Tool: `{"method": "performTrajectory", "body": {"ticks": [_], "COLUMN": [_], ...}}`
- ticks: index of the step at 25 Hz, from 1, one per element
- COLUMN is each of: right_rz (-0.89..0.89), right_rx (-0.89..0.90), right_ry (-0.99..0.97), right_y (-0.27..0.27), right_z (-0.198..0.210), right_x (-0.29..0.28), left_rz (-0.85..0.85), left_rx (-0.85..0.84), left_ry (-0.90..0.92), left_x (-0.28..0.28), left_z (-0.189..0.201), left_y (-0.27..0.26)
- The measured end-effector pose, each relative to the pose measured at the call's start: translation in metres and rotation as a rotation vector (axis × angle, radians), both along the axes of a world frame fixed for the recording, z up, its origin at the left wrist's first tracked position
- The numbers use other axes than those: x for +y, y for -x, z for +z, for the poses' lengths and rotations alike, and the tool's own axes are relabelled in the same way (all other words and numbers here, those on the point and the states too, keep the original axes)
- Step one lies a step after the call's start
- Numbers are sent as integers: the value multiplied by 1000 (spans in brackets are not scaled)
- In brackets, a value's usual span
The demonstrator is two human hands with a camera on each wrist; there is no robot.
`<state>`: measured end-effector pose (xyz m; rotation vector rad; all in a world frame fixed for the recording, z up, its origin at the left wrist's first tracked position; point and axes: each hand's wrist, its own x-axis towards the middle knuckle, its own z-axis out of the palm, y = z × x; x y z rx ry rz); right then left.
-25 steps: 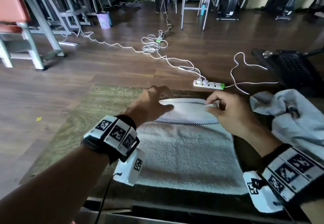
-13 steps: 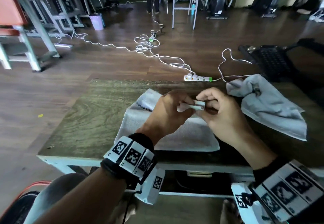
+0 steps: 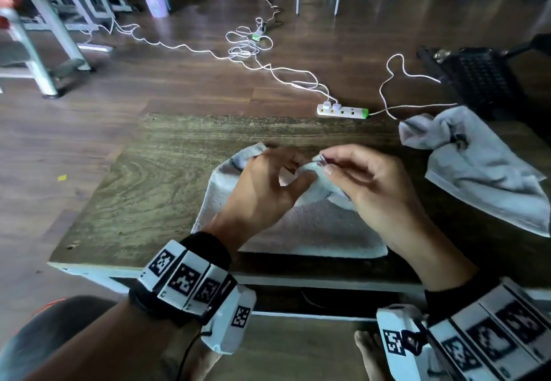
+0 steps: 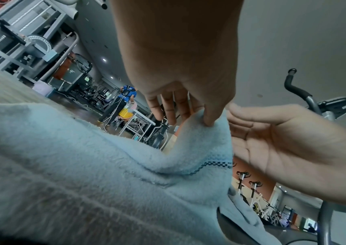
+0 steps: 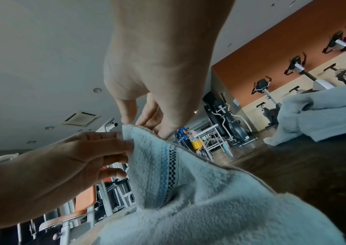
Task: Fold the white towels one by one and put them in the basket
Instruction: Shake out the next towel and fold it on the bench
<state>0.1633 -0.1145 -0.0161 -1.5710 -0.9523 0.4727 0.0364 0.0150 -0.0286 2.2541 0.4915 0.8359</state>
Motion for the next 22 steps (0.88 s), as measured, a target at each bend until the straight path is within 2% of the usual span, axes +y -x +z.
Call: {"method": "performTrajectory", "body": {"ticks": [4, 8, 15, 22], "right_rz": [11, 12, 3, 0], "right_rx": [41, 73, 165, 127], "right_ry": [51, 118, 109, 118], "right_y": [-4, -10, -12, -13], "right_z": [-1, -1, 3, 3], "right_x": [7, 11, 2, -4], "left_rz": [-15, -95, -120, -142], "left_rx": [13, 10, -19, -60], "left_ry": [-31, 58, 77, 133], "left_x": [6, 13, 12, 5], "left_z": [1, -10, -9, -6], "left_y": [0, -6, -9, -8]}}
